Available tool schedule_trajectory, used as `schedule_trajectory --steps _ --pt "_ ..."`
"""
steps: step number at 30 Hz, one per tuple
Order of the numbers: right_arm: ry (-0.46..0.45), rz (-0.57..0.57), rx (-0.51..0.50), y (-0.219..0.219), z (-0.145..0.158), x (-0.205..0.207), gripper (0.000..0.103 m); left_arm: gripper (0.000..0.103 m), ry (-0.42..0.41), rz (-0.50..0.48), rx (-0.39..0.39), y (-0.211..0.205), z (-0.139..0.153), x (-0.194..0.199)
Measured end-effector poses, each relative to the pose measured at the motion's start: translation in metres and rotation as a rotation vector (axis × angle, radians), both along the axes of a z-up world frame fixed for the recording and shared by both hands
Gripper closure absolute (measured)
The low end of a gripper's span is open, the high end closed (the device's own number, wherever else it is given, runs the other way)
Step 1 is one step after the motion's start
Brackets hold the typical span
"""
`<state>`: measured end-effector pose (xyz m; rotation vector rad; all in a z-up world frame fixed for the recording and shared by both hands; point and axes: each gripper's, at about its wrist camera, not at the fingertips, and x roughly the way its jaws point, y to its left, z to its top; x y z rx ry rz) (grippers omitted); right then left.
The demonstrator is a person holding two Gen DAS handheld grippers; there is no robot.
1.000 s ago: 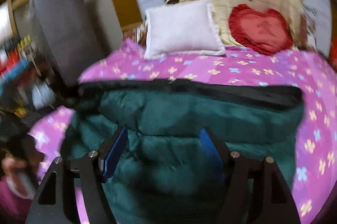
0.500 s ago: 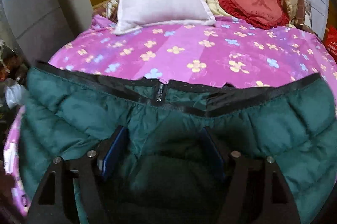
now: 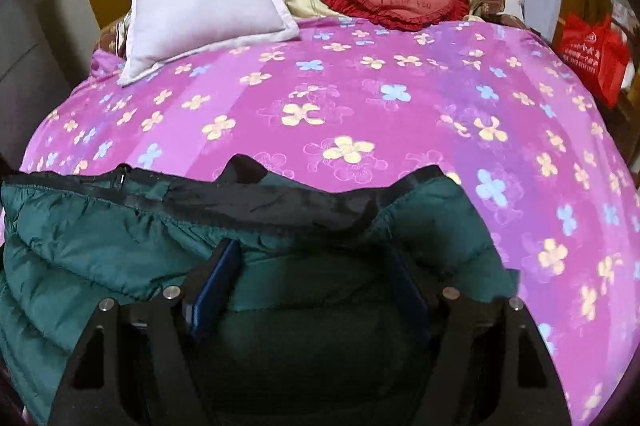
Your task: Fold large clothes
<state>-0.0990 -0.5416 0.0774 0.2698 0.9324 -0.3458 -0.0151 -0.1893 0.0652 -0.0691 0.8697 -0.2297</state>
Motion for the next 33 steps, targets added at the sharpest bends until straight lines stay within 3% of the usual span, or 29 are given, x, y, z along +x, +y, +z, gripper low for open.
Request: schedule_trajectory --steps 7,12,17,20,24,30,33 --pt "-0.009 -0.012 -0.022 0.008 0.004 -0.004 0.024 0.041 0.002 0.002 0.01 0.0 -0.001 0.001" --pt "-0.147 0.0 0.089 0.018 0.041 -0.047 0.024 0.041 0.01 0.003 -0.001 0.002 -0.002 0.002" --pt "-0.078 0.027 0.029 0.033 0.035 -0.074 0.024 0.041 0.002 0.005 0.006 0.001 -0.003 0.0" --pt "-0.038 0.037 0.008 0.035 0.013 -0.075 0.023 0.04 -0.014 0.008 0.027 -0.001 -0.004 -0.003" --pt "-0.004 0.027 -0.036 0.043 0.013 -0.069 0.022 0.04 -0.024 0.006 0.042 -0.002 -0.003 -0.005" --pt "-0.084 0.013 0.03 0.049 0.044 -0.101 0.022 0.04 -0.022 0.005 0.04 -0.002 -0.003 -0.005" --pt "-0.11 0.024 0.015 0.058 0.05 -0.122 0.022 0.04 -0.022 0.007 0.037 -0.002 -0.003 -0.006"
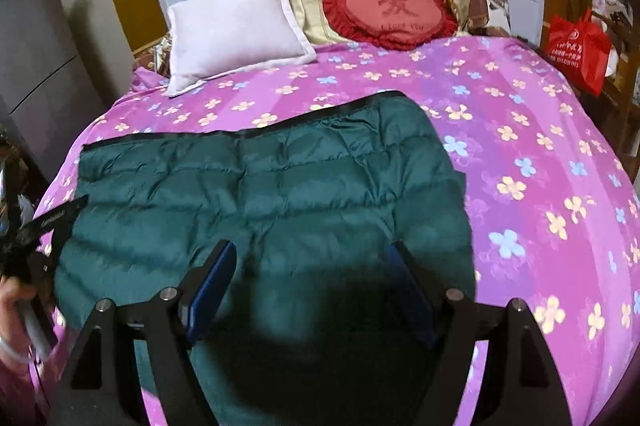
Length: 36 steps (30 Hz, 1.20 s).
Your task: Fold large clothes
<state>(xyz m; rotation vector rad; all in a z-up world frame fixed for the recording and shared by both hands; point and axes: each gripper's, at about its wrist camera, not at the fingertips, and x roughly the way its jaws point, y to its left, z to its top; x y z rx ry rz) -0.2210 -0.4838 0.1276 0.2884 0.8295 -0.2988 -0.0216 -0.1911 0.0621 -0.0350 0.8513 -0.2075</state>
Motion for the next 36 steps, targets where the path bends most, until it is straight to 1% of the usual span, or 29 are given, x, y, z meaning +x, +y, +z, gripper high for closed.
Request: schedule_trajectory --steps 1,3,4,6,9,11,13,15,16,20,23,28,32,34,36 --pt "0.008 0.003 -0.005 0.002 -0.002 -0.004 0.022 0.04 -0.001 0.0 0.002 0.0 0.0 0.0" --pt "0.082 0.007 0.0 0.003 -0.017 -0.004 0.022 0.04 0.0 -0.002 0.004 0.0 0.0 0.001" --pt "0.096 0.009 0.004 0.002 -0.023 -0.003 0.022 0.04 -0.001 -0.001 0.006 0.0 0.0 0.0" --pt "0.098 0.016 -0.013 0.006 -0.031 -0.003 0.022 0.04 0.001 0.0 0.005 0.001 0.0 -0.001" --pt "0.113 0.016 -0.016 0.009 -0.026 -0.003 0.022 0.04 0.014 0.004 -0.012 0.004 0.002 -0.003" --pt "0.103 0.011 -0.006 0.01 -0.017 -0.007 0.022 0.04 0.025 0.012 -0.027 0.006 0.005 -0.004" --pt "0.06 0.01 -0.009 0.012 -0.005 -0.011 0.021 0.04 0.027 0.015 -0.029 0.006 0.007 -0.005" --pt "0.019 0.006 -0.026 0.013 0.007 -0.012 0.018 0.04 0.024 0.01 -0.02 0.004 0.009 -0.007" --pt "0.007 0.002 -0.029 0.012 0.011 -0.01 0.014 0.04 0.022 0.008 -0.016 0.003 0.01 -0.007" --pt "-0.019 -0.034 -0.015 0.0 0.013 0.003 0.013 0.04 0.011 -0.003 -0.004 0.0 0.013 -0.009" --pt "-0.009 -0.058 -0.017 -0.009 0.005 0.015 0.013 0.04 0.015 -0.009 -0.002 0.0 0.01 -0.007" --pt "0.041 -0.083 -0.024 -0.023 -0.017 0.036 0.013 0.04 0.033 -0.017 -0.019 0.002 0.007 -0.001" --pt "0.082 -0.068 -0.041 -0.026 -0.033 0.046 0.012 0.04 0.031 -0.022 -0.015 0.0 0.004 -0.001" --pt "0.097 -0.063 -0.047 -0.026 -0.037 0.05 0.011 0.04 0.03 -0.022 -0.011 0.0 0.004 -0.001" --pt "0.103 -0.064 -0.042 -0.026 -0.035 0.05 0.011 0.04 0.035 -0.017 -0.021 0.0 0.004 -0.001"
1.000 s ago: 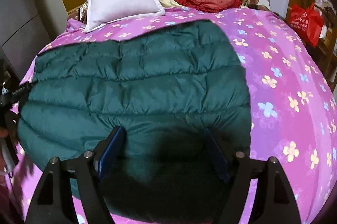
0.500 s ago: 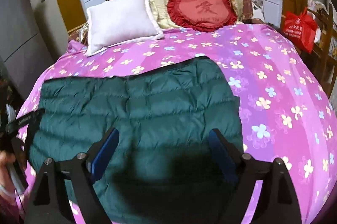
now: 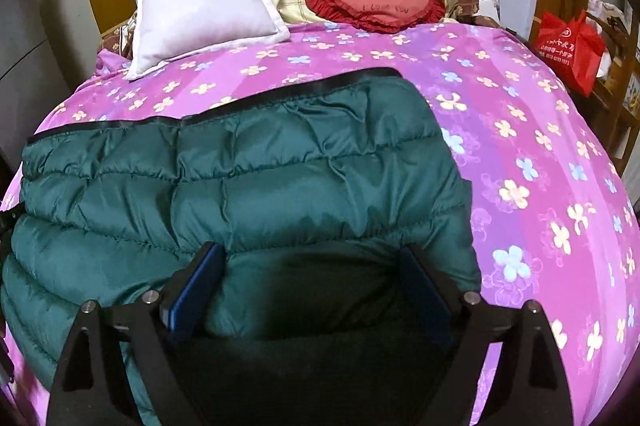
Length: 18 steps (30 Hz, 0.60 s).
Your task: Fold large clothes
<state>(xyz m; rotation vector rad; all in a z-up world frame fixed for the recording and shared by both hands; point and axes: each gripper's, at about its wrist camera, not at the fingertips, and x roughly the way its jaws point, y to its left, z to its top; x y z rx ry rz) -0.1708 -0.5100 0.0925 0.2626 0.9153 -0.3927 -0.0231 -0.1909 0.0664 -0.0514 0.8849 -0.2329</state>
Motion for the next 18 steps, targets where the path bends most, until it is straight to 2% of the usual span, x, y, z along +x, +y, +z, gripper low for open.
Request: schedule_trajectory --steps 7,18 --pt "-0.092 -0.013 0.061 -0.003 0.02 -0.03 0.01 0.04 0.017 0.006 -0.032 0.006 0.0 -0.003" --pt "-0.094 -0.065 0.117 -0.025 0.015 -0.046 0.009 0.04 0.023 -0.005 -0.045 0.009 0.002 -0.008"
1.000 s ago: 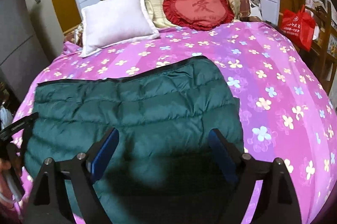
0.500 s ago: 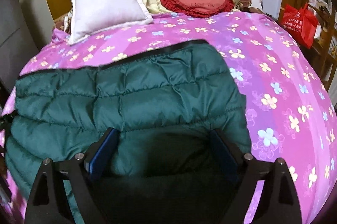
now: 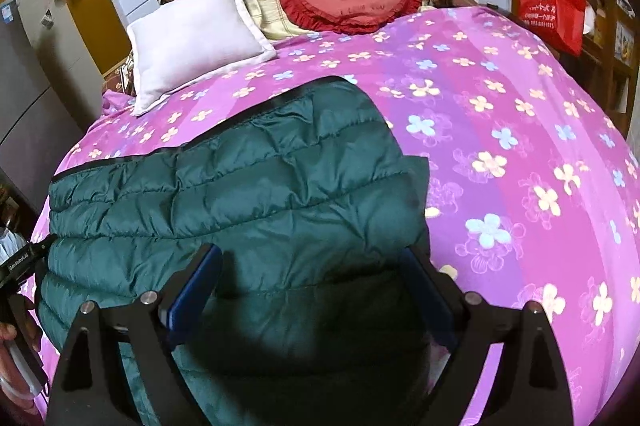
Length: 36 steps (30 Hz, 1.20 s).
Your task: Fold large clothes
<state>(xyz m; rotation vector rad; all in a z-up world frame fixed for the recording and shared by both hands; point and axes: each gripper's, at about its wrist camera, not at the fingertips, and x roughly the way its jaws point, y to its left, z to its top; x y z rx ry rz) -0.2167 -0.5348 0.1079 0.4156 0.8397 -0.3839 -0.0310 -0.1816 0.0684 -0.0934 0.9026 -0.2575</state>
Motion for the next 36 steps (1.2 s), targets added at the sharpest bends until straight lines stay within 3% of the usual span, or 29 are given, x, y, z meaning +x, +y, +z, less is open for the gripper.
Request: schedule_trajectory --steps 7,13,19,23,26,32,36 --pt "0.017 0.01 -0.032 0.005 0.001 0.004 0.007 0.04 0.001 0.0 0.0 0.0 0.0 0.0" --pt "-0.039 0.006 -0.046 0.014 0.019 -0.006 0.006 0.04 0.004 -0.007 -0.008 0.002 0.001 -0.001" --pt "-0.034 0.035 -0.087 0.021 0.025 -0.006 0.006 0.04 0.058 -0.028 -0.136 0.022 -0.002 -0.002" --pt "-0.028 0.023 -0.051 0.014 0.019 -0.008 0.006 0.04 0.115 -0.045 -0.225 0.034 -0.009 0.002" --pt "-0.002 0.011 -0.03 0.006 0.01 -0.007 0.005 0.037 0.199 -0.038 -0.349 0.051 -0.019 0.009" --pt "0.02 -0.008 0.027 -0.018 -0.009 -0.006 0.0 0.03 0.241 -0.072 -0.413 0.054 -0.033 0.017" --pt "0.048 0.031 0.09 -0.032 -0.028 0.002 0.0 0.025 0.337 -0.074 -0.515 0.057 -0.05 0.031"
